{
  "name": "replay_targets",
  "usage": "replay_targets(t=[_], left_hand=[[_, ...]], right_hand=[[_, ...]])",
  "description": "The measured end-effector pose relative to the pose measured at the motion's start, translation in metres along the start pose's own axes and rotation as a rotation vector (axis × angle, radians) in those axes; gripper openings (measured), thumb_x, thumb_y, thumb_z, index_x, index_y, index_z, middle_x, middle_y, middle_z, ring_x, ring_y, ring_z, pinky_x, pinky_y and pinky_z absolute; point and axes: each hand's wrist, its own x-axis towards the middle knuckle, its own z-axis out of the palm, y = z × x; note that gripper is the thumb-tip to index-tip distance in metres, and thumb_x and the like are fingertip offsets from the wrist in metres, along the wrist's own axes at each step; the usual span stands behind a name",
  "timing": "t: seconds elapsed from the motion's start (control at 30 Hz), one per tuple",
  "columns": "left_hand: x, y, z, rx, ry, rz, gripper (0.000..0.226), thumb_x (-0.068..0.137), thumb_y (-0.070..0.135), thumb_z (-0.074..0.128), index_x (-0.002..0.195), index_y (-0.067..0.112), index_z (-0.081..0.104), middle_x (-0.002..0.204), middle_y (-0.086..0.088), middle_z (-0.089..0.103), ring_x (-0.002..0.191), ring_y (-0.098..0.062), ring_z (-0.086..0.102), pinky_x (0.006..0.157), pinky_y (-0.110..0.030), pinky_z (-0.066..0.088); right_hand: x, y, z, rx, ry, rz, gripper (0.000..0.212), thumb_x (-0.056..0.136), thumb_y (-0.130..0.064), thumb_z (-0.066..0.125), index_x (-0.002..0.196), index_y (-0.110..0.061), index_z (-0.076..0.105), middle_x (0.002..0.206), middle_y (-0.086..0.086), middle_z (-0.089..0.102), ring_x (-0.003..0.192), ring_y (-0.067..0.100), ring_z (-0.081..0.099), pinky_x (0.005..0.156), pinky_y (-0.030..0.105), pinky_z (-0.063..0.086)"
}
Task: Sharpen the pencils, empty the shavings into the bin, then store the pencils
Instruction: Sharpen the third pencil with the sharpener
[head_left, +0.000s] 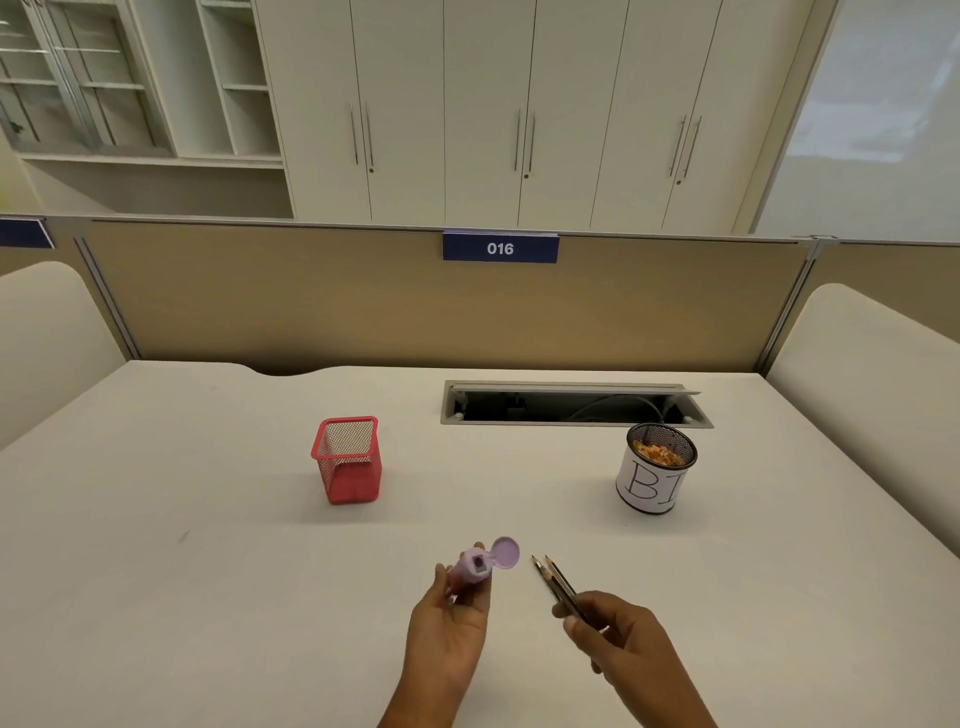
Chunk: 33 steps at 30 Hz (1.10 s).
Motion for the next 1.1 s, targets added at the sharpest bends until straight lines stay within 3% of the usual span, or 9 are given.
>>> replay_targets(t=[0.07,0.17,0.27,0.4,0.53,0.67,0.8,0.93,1.1], left_hand=[[0.003,-0.001,-0.002,-0.059,0.099,0.006,0.02,0.092,0.007,0.052,0.11,-0.001,0.049,0.058,-0.03,0.065,0.081,-0.036,0.071,0.064,-0.035,0.057],[0.013,-0.001,-0.01,-0.149,0.182,-0.082,0.04,0.101,0.017,0.034,0.135,-0.004,0.04,0.093,-0.035,0.067,0.13,-0.031,0.045,0.078,-0.042,0.05],[0.012,0.0,-0.011,-0.166,0.198,-0.115,0.046,0.102,0.019,0.03,0.142,-0.005,0.032,0.139,-0.024,0.046,0.134,-0.032,0.04,0.088,-0.042,0.047],[0.009,-0.001,-0.012,-0.146,0.155,-0.181,0.043,0.101,0.013,0.023,0.133,-0.013,0.037,0.116,-0.034,0.055,0.124,-0.042,0.047,0.114,-0.039,0.026],[0.004,0.0,-0.006,-0.11,0.123,-0.183,0.036,0.1,0.007,0.028,0.108,-0.019,0.05,0.084,-0.034,0.066,0.079,-0.044,0.065,0.096,-0.037,0.048],[0.003,-0.001,-0.006,0.038,0.143,-0.132,0.026,0.099,0.008,0.035,0.099,-0.009,0.054,0.123,-0.03,0.053,0.117,-0.039,0.054,0.058,-0.047,0.054],[-0.003,-0.005,-0.005,0.196,0.152,0.017,0.016,0.094,0.003,0.042,0.083,-0.002,0.053,0.071,-0.025,0.065,0.053,-0.028,0.068,0.042,-0.032,0.055],[-0.009,-0.006,-0.006,0.372,0.129,0.13,0.022,0.096,0.006,0.043,0.077,0.0,0.053,0.068,-0.019,0.063,0.052,-0.025,0.067,0.043,-0.027,0.055],[-0.004,-0.005,-0.008,0.557,0.092,0.185,0.021,0.097,0.012,0.043,0.093,-0.007,0.053,0.083,-0.022,0.062,0.069,-0.029,0.065,0.05,-0.024,0.057]], right_hand=[[-0.001,0.001,0.003,-0.008,-0.01,-0.012,0.014,0.063,-0.033,0.056,0.064,-0.039,0.069,0.053,-0.011,0.058,0.049,0.007,0.045,0.053,0.013,0.039],[-0.002,0.002,0.009,-0.048,-0.023,-0.027,0.016,0.074,-0.028,0.059,0.069,-0.041,0.067,0.058,-0.009,0.057,0.05,0.007,0.046,0.056,0.015,0.041],[-0.001,0.006,0.014,-0.117,-0.02,-0.076,0.033,0.086,-0.006,0.055,0.081,-0.038,0.064,0.068,-0.008,0.059,0.052,0.005,0.047,0.059,0.01,0.042],[0.0,0.005,0.019,-0.232,-0.015,-0.167,0.035,0.09,-0.007,0.051,0.093,-0.042,0.052,0.082,-0.008,0.055,0.057,-0.001,0.056,0.055,0.008,0.042],[0.004,0.002,0.021,-0.32,-0.01,-0.179,0.03,0.094,-0.018,0.047,0.119,-0.033,0.054,0.075,-0.013,0.05,0.05,-0.007,0.056,0.058,0.008,0.043],[0.006,-0.001,0.02,-0.458,0.095,-0.258,0.034,0.092,-0.036,0.04,0.124,-0.04,0.051,0.073,-0.022,0.043,0.083,-0.002,0.055,0.065,0.004,0.034],[0.008,-0.001,0.019,-0.581,0.167,-0.346,0.038,0.083,-0.04,0.035,0.113,-0.05,0.054,0.067,-0.021,0.037,0.109,0.005,0.029,0.057,0.003,0.024],[0.009,0.0,0.015,-0.838,0.257,-0.461,0.028,0.048,-0.034,0.066,0.073,-0.045,0.068,0.048,-0.02,0.049,0.062,0.009,0.053,0.038,0.001,0.007],[0.009,-0.005,0.014,-0.941,0.245,-0.479,0.028,0.042,-0.033,0.074,0.067,-0.044,0.069,0.045,-0.015,0.052,0.03,-0.002,0.044,0.034,0.007,0.001]])
